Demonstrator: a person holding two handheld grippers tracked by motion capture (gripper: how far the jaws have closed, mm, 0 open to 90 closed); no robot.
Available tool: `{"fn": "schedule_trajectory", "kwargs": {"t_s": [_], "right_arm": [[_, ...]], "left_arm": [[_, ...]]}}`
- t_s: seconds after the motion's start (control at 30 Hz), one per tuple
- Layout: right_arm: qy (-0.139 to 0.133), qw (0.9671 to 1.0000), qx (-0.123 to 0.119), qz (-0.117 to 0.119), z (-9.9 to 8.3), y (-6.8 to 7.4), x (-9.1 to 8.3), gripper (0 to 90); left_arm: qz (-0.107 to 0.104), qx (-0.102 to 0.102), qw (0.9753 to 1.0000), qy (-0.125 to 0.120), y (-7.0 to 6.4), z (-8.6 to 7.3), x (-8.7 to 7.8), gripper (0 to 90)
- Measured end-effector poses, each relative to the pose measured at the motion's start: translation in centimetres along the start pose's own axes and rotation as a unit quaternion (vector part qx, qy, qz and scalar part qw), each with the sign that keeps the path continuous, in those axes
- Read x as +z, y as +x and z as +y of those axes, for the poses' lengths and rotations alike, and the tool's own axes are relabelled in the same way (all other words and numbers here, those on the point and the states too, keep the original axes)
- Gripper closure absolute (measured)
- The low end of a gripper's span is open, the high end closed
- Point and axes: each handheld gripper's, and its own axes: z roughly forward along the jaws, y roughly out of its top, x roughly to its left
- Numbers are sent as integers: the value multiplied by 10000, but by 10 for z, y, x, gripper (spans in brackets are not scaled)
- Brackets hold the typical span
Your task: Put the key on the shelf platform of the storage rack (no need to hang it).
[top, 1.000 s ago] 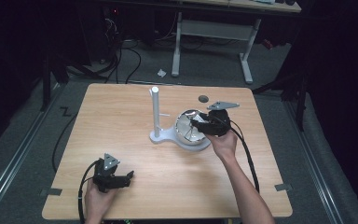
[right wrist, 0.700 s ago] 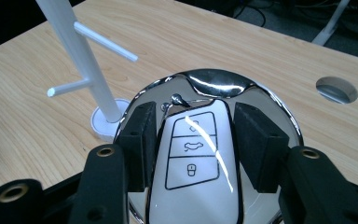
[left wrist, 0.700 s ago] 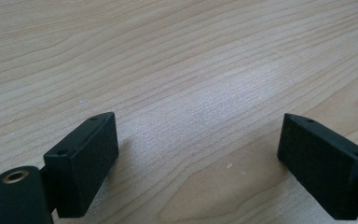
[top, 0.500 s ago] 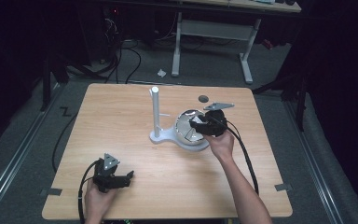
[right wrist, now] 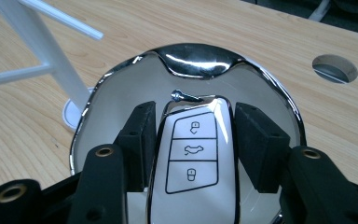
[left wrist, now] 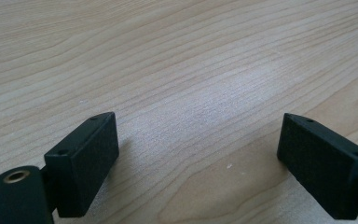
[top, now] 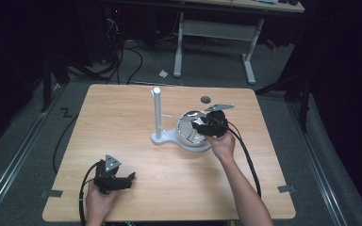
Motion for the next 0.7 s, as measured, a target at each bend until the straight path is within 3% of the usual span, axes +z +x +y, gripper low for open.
{"fn": "schedule_trajectory", "kwargs": {"t_s": [0.27, 0.7], "right_arm": [[137, 9998, 121, 13, -3, -3, 6, 469], [-24, 9999, 139, 18, -12, -5, -4, 474]], "left_arm": [[-1, -2, 10000, -3, 0, 0, 0, 128], [0, 2, 10000, -6, 0, 0, 0, 133]]}}
